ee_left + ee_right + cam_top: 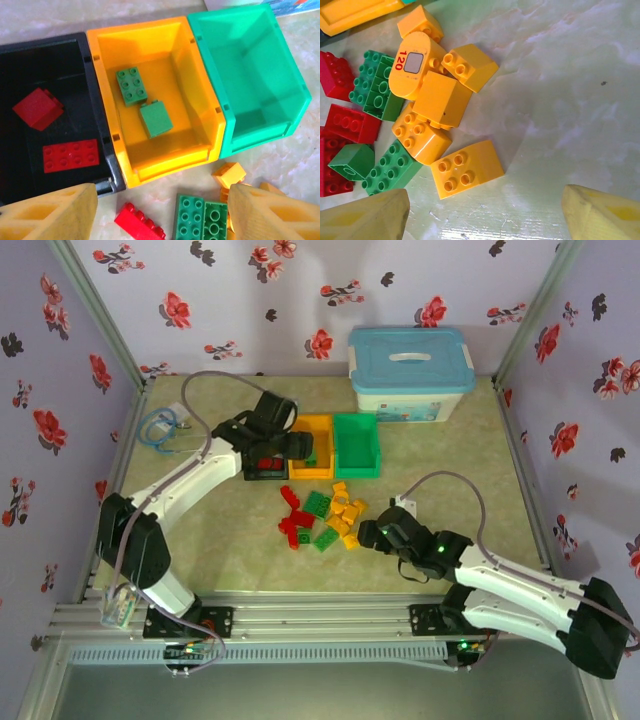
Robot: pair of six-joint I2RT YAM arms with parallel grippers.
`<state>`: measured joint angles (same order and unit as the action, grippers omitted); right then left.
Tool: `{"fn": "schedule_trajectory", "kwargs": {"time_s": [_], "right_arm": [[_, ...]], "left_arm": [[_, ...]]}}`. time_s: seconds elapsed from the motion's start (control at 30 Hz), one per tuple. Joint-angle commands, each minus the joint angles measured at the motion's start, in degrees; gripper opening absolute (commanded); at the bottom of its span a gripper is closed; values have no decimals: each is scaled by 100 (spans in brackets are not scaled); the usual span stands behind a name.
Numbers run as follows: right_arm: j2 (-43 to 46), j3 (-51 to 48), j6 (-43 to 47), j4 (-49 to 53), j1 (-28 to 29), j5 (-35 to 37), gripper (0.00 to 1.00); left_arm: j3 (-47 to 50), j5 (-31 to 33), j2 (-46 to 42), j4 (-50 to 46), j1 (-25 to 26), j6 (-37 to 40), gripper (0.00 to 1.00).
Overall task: Sort the legos into containers by color
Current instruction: Pick up the lego from the center of the table.
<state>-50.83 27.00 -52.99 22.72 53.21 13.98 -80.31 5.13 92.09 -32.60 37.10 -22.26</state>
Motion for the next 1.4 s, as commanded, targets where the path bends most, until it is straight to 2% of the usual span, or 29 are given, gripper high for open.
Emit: {"fn": "schedule_trajectory", "kwargs": {"time_s": [0.0, 0.4, 0.63, 0.93, 1.37], "right_arm": [[96, 92, 25, 223, 48, 227, 80], [-285, 449, 219, 305, 28, 261, 78], [-463, 604, 254, 338, 23, 225, 76], [-631, 681, 289, 318, 24, 174, 68], [-1336, 984, 394, 163, 23, 28, 66]], "left_arm": [[285, -144, -397, 183, -45, -165, 67], [1203, -152, -1138, 280, -89, -345, 58], [1482, -154, -1392, 283, -107, -390, 57], [2028, -152, -1727, 363, -124, -517, 57], [2787, -154, -2125, 496, -186, -721, 56]]}}
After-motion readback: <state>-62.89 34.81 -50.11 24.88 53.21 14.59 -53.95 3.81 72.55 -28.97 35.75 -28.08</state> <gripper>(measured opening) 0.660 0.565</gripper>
